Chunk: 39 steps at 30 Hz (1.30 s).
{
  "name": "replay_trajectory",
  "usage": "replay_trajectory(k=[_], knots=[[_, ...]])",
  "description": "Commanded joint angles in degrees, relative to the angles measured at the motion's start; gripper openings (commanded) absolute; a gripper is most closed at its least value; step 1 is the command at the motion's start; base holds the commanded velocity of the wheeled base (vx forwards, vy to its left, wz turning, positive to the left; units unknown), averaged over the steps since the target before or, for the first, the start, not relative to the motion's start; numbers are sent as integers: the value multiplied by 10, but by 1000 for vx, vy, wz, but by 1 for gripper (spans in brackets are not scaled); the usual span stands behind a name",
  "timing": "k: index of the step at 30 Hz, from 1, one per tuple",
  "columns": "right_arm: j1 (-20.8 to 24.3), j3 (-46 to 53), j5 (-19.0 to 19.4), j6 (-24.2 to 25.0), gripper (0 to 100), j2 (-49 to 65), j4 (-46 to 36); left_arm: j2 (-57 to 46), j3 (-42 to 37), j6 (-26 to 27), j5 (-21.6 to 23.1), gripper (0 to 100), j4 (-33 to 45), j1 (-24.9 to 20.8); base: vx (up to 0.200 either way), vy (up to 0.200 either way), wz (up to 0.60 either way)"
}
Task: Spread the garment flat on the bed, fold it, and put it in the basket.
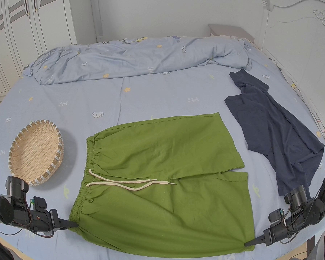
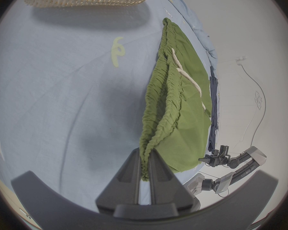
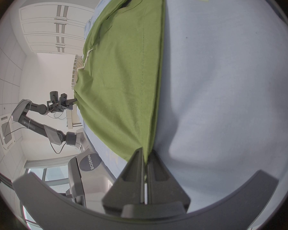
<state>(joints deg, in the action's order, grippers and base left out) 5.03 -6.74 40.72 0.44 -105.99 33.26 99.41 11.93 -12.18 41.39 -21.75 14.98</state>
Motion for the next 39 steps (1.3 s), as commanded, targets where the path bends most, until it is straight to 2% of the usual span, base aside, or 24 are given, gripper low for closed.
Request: replay_trajectory(k=[1, 7, 10, 12, 13, 15, 16, 17, 18, 19, 21, 22, 23, 27, 32, 34, 35, 36, 37, 38, 39], knots=[[2, 16, 2, 0, 0, 23, -1, -4, -5, 0, -1, 0, 0, -2, 0, 0, 0], [47, 28, 1, 11, 0, 102, -9, -33, -14, 3, 4, 0, 4, -6, 0, 0, 0], [60, 24, 0, 30, 0, 160, -22, -58, -14, -2, 4, 0, 7, -7, 0, 0, 0], [60, 24, 0, 30, 0, 160, -22, -58, -14, -2, 4, 0, 7, -7, 0, 0, 0], [76, -9, 0, 71, 0, 241, -75, -98, -8, -26, 3, 0, 21, -19, 0, 0, 0], [79, -23, 0, 80, 0, 259, -95, -106, -6, -33, 2, 0, 26, -22, 0, 0, 0], [81, -98, 0, 93, 0, 334, -223, -163, 19, -75, -1, 0, 66, -44, 0, 0, 0], [81, -136, 0, 95, 0, 361, -281, -187, 35, -96, -3, 0, 91, -54, 0, 0, 0], [81, -136, 0, 95, 0, 361, -281, -187, 35, -96, -3, 0, 91, -54, 0, 0, 0], [78, -204, 0, 97, 0, 403, -377, -231, 75, -135, -4, 0, 145, -72, 0, 0, 0], [78, -204, 0, 97, 0, 403, -377, -231, 75, -135, -4, 0, 145, -72, 0, 0, 0], [74, -287, 0, 98, 0, 432, -462, -268, 138, -168, -5, 0, 227, -92, 0, 0, 0], [72, -324, 0, 98, 0, 435, -491, -273, 165, -170, -9, 0, 254, -97, 0, 0, 0], [59, -417, 0, 98, 0, 430, -544, -249, 214, -174, -59, 0, 268, -105, 0, 0, 0], [41, -493, -4, 104, 0, 404, -556, -213, 258, -187, -100, 0, 268, -110, 0, 0, 0], [39, -528, -46, 113, 0, 381, -552, -200, 277, -199, -101, 0, 269, -111, 0, 0, 0], [45, -545, -97, 113, 0, 362, -551, -194, 287, -202, -101, 0, 269, -112, 0, 0, 0], [45, -545, -97, 113, 0, 362, -551, -194, 287, -202, -101, 0, 269, -112, 0, 0, 0], [63, -561, -167, 113, 0, 342, -549, -186, 297, -203, -101, 0, 269, -112, 0, 0, 0], [89, -575, -214, 116, 0, 331, -542, -179, 308, -204, -101, 0, 269, -113, 0, 0, 0], [105, -583, -238, 118, 0, 327, -533, -173, 316, -204, -101, 0, 269, -114, 0, 0, 0]])
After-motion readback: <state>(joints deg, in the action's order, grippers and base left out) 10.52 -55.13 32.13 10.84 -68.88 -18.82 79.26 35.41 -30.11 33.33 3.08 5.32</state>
